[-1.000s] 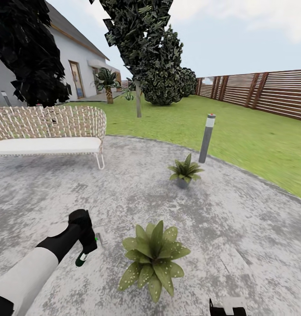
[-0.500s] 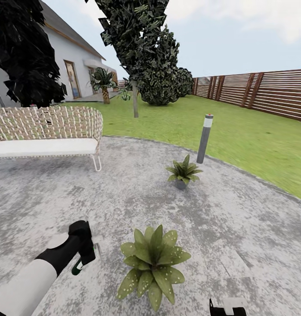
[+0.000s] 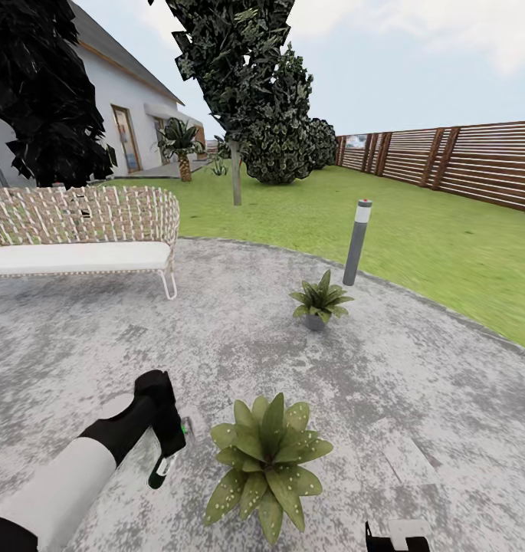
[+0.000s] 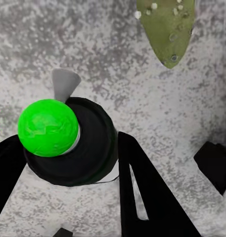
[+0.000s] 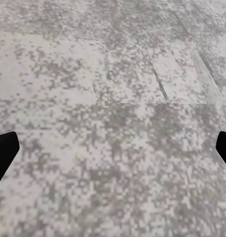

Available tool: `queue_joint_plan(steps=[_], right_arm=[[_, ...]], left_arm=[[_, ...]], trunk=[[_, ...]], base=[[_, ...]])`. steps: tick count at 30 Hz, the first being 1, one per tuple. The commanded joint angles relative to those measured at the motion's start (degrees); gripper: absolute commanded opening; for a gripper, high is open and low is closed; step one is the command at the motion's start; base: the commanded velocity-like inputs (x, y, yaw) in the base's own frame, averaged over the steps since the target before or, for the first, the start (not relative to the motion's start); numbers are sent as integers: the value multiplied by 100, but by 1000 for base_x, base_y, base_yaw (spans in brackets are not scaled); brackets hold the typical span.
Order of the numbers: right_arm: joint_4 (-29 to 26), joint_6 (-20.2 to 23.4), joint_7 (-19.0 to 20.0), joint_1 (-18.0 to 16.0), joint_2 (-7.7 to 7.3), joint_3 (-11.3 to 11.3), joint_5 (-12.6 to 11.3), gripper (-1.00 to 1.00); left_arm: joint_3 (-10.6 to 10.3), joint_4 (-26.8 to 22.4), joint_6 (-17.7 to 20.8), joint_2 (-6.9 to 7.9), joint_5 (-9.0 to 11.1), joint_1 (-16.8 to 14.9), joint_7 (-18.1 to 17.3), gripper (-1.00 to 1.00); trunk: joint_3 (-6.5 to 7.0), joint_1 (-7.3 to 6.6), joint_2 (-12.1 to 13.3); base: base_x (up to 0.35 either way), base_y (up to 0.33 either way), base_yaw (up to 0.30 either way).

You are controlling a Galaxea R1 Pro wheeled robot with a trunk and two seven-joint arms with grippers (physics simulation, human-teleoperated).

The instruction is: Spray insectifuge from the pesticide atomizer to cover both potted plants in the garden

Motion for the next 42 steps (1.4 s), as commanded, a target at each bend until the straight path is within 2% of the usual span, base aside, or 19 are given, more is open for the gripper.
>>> queue_joint_plan(steps=[1,3,5,6,7,10,13,17,23,30,42], right_arm=[[6,-17,-18,-4,1,-45,57,100],[6,-18,-18,-4,-1,-45,53,100],[6,-20,-18,-4,-5,-45,52,100],[6,-20,-18,-4,-7,-45,52,100],[5,-20,-18,-4,-12,-45,51,100],[6,-22,-18,-4,-16,-45,51,100],[4,-28,-18,-4,-16,-45,51,100],[0,-29,-18,-4,-8,-45,51,100],[-3,-29,-18,-4,1,-45,51,100],[-3,-29,-19,-4,1,-45,51,100],[-3,-29,-26,-4,1,-45,51,100]], left_arm=[[-35,-11,100,-2,-75,-162,-369,-100],[-43,-12,219,-26,-343,-413,-860,-100],[-51,-10,308,-148,-791,-614,-1326,-100],[-44,-12,339,-310,-1473,-711,-1449,-100],[-41,-14,349,-415,-1984,-768,-1449,-100],[-13,-15,361,-540,-2504,-955,-1449,-100],[-1,-15,366,-633,-2598,-1007,-1449,-100],[10,-16,428,-737,-2621,-1048,-1449,-100],[26,-16,502,-756,-2610,-1082,-1449,-100],[38,-8,504,-789,-2603,-1027,-1449,-100],[50,-4,518,-865,-2619,-1000,-1449,-100]], trunk=[[-6,-1,-2],[-6,-1,-2],[-6,-1,-2],[-6,-1,-2],[-6,-1,-2],[-6,-1,-2],[-6,-1,-2],[-6,-1,-2],[-6,-1,-2],[-6,-1,-2],[-6,-1,-2]], base=[[0,0,0],[0,0,0],[0,0,0],[0,0,0],[0,0,0],[0,0,0],[0,0,0],[3,-3,0],[137,-184,26],[143,-242,251],[-26,-271,22]])
